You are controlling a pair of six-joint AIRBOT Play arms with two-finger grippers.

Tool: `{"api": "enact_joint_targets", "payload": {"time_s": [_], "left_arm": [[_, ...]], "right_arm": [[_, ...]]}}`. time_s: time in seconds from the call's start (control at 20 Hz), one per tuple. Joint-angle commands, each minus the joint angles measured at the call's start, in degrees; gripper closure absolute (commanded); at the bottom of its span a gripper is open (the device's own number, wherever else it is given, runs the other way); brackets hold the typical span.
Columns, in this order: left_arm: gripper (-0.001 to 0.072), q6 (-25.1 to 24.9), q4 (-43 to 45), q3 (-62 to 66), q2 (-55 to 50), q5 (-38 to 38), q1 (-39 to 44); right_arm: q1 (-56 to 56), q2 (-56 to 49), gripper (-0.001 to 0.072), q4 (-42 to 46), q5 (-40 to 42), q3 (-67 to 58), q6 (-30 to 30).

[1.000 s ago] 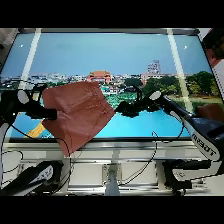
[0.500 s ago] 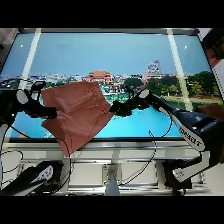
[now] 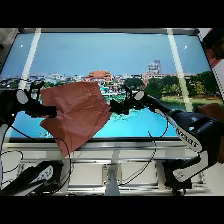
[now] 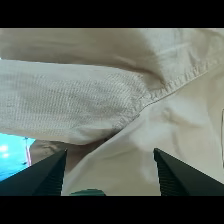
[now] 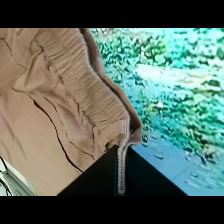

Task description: Fold the clothes and pants, and hang the long-sleeved shirts on hangers.

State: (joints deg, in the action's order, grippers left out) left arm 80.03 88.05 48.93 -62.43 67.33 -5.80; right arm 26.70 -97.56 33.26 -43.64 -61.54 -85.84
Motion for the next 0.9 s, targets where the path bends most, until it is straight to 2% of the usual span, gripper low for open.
{"api": "enact_joint_targets", "payload": {"time_s": [0.0, 0.15, 0.25, 0.4, 0.55, 0.65, 0.85], "left_arm": [[0.0093, 4.0, -0.1, 0.0, 0.0, -0.7, 0.0], [0.0093, 4.2, -3.6, 0.0, 0.0, -1.0, 0.0], [0.0093, 4.2, -8.5, 0.0, 0.0, -1.7, 0.0], [0.0093, 4.0, -17.9, 0.0, 0.0, -4.6, 0.0], [0.0093, 3.1, -25.4, 0.0, 0.0, -6.5, 0.0], [0.0093, 3.1, -27.6, 0.0, 0.0, -6.3, 0.3], [0.0092, 3.1, -29.5, -1.9, 0.0, -6.6, 5.1]], "right_arm": [[-0.2, 0.9, 0.0695, 0.2, 0.3, 0.0, -0.7], [-4.1, 5.3, 0.0696, 2.1, -0.8, 0.0, -0.7], [-7.5, 10.4, 0.0696, 6.4, -0.7, 0.0, -1.4], [-11.6, 18.4, 0.0696, 19.0, 0.0, 1.8, -10.6], [-13.9, 27.8, 0.0697, 27.7, 2.9, 10.5, -19.9], [-14.5, 34.2, 0.0696, 28.3, 6.4, 18.6, -24.3], [-13.4, 48.6, 0.0696, 25.6, 16.9, 34.6, -37.8]]}}
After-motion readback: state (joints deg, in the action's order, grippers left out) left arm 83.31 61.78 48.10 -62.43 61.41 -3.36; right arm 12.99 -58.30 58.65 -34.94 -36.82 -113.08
